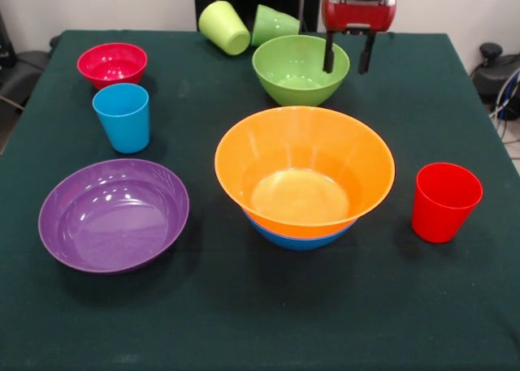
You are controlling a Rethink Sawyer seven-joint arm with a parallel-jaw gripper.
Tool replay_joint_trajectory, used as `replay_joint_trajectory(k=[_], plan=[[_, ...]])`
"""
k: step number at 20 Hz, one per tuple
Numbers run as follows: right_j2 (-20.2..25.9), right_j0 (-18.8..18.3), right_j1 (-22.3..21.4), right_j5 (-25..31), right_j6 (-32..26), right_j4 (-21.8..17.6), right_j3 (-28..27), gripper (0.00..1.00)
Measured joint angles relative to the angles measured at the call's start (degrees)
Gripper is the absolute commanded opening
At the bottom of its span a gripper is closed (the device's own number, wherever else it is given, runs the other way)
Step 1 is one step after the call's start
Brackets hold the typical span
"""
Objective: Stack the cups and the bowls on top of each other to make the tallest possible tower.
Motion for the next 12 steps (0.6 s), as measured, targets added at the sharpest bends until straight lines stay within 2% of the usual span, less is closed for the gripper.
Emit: replay_joint_trajectory(k=[9, 10, 12], plan=[[-2.52, 1.68, 9.21, -7.04, 0.0, 0.05, -1.69, 1.0], [-3.19, 1.83, 10.59, -8.31, 0.0, 0.05, -1.99, 0.0], [-3.3, 1.92, 10.51, -8.56, 0.0, 0.03, -2.04, 0.0]])
